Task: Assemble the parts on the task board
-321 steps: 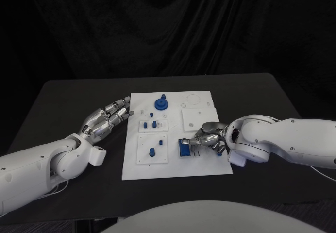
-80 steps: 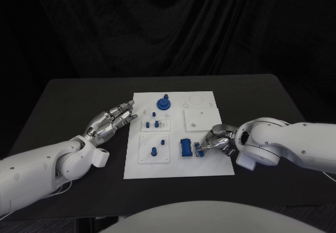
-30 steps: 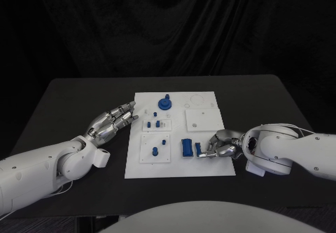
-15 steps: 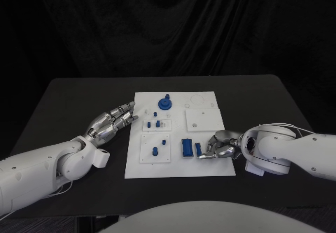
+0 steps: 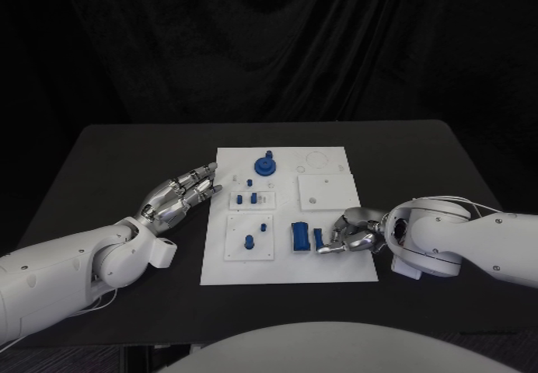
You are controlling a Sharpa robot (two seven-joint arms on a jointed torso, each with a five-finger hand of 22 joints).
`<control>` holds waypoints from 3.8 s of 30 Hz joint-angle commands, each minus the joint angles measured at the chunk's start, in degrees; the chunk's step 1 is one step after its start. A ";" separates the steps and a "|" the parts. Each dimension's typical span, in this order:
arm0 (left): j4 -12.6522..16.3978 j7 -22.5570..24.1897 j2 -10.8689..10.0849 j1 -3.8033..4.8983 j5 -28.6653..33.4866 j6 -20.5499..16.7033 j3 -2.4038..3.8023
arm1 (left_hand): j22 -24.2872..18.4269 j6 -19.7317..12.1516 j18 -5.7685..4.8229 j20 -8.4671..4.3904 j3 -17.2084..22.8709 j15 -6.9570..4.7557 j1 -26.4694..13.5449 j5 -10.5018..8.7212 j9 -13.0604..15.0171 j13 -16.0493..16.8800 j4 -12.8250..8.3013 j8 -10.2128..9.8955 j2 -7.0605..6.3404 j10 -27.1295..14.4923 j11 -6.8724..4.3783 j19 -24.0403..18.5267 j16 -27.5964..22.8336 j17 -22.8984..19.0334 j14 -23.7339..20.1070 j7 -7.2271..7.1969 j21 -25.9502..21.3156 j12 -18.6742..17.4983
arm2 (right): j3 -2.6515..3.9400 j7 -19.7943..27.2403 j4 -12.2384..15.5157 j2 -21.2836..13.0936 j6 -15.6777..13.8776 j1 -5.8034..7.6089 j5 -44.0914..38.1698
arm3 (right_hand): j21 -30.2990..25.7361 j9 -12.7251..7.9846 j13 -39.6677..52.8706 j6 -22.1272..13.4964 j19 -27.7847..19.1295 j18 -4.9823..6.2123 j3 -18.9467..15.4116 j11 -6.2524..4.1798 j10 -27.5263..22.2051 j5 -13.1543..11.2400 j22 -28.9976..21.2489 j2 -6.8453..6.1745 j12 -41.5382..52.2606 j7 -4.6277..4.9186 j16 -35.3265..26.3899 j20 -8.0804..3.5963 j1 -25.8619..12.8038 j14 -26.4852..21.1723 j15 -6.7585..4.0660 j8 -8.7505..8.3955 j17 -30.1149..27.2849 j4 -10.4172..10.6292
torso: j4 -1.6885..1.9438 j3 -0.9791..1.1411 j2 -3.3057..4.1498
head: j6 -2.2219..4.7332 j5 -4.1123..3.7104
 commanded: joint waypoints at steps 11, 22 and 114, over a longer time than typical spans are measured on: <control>-0.11 0.47 0.12 -0.12 0.26 0.75 0.05 | -0.14 0.01 1.02 0.30 0.05 -0.09 0.45 0.26 0.05 0.00 -0.32 0.07 0.14 -0.02 -0.07 0.10 -0.25 -0.09 -0.06 0.77 0.32 0.16 | 0.01 -1.22 -0.49 0.71 1.52 -0.18 -0.42 | 0.24 1.20 15.10 0.66 2.67 0.84 1.61 -1.30 6.06 4.84 12.21 1.79 0.15 -1.35 0.04 -1.16 5.13 4.50 -1.22 1.93 7.45 -2.89 | -0.01 0.00 -0.01 | 0.00 0.05; -0.12 0.41 0.13 -0.16 0.26 0.81 0.05 | -0.15 0.19 1.03 0.29 0.09 -0.13 0.42 0.29 0.08 0.00 -0.40 0.11 0.15 -0.03 -0.23 0.11 -0.25 -0.09 -0.06 1.04 0.33 0.16 | 0.01 -0.82 -0.36 0.88 2.41 -0.20 -0.42 | 0.22 1.82 15.10 0.34 2.66 0.83 1.83 -1.47 6.06 2.88 12.20 0.64 0.15 -1.48 -0.02 -1.40 8.18 4.47 -1.41 2.39 7.35 -5.59 | 0.00 0.00 -0.01 | 0.00 -0.06; 11.65 -8.93 4.98 0.06 7.35 -52.14 12.24 | -12.55 -19.06 -9.30 -13.02 11.98 -6.87 -80.23 -30.76 -2.26 -1.57 -12.86 -2.28 -12.63 -3.39 -4.84 -4.44 -0.43 -0.22 -0.33 -3.49 -2.35 -8.36 | 14.24 55.22 -15.76 17.09 -38.04 -6.51 60.38 | -81.42 -48.96 -74.90 -42.99 -83.96 -1.36 -2.30 2.06 -83.94 -3.75 -74.90 -1.32 -89.85 -1.76 -86.99 -1.12 -54.57 -84.07 5.35 -47.66 -74.91 -13.52 | -4.63 1.75 -7.33 | 15.62 5.17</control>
